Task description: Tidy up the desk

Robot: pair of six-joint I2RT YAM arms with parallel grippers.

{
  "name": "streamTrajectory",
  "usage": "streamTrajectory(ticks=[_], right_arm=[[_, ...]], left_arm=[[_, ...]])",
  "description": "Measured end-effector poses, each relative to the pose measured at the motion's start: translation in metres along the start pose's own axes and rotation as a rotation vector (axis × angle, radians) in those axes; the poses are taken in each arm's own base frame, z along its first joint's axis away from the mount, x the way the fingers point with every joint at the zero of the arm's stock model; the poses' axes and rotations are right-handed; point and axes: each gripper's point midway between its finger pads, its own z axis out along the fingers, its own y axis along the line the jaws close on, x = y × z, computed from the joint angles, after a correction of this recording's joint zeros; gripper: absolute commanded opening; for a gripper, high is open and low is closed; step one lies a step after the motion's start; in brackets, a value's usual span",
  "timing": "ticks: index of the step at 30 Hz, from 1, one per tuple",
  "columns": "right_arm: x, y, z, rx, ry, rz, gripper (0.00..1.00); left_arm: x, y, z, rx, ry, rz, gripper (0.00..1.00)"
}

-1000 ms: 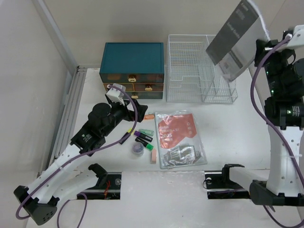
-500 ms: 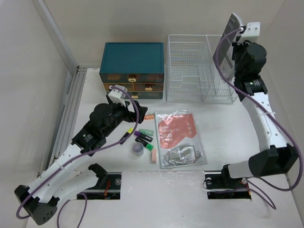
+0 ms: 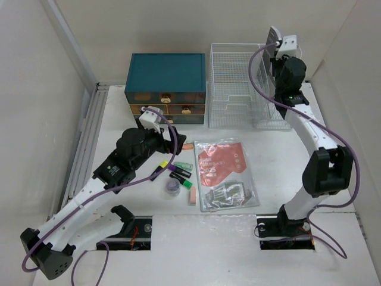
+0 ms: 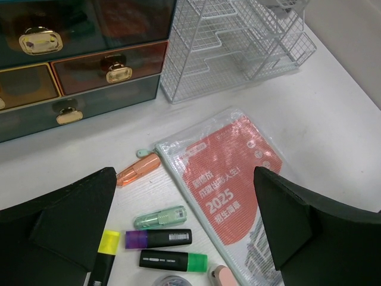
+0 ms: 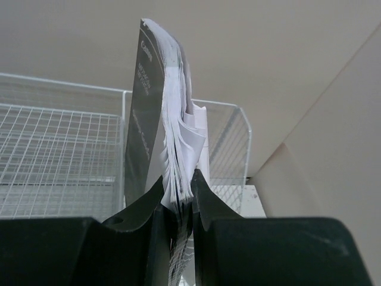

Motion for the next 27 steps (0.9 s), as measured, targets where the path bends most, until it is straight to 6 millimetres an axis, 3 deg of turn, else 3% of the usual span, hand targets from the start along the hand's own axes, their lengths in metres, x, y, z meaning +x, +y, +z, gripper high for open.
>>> streamTrajectory(ticks=[5, 11, 20, 23, 24, 27], right_arm=[[0.036, 0.026, 0.015, -0.062, 0.019, -0.002, 0.0], [0.075, 0.046, 0.018, -0.11, 0.052, 0.035, 0.0], [0.072, 0.044, 0.018, -0.095, -0.062, 0.109, 0.0], [0.071, 0.043, 0.016, -0.091, -0.089, 0.122, 0.21], [0.071, 0.044, 0.015, -0.09, -0.098, 0.127, 0.36], [0.069, 0.044, 0.012, -0.095, -0.125, 0.139, 0.5]], left_arm=[[0.006, 0.003, 0.005, -0.008, 0.024, 0.001, 1.0], [0.011, 0.014, 0.009, -0.026, 0.041, -0.005, 1.0], [0.011, 0.022, 0.011, -0.029, 0.049, -0.014, 1.0], [0.012, 0.021, 0.012, -0.022, 0.053, -0.014, 1.0], [0.013, 0.021, 0.012, -0.022, 0.054, -0.015, 1.0], [0.015, 0.021, 0.012, -0.02, 0.059, -0.015, 1.0]])
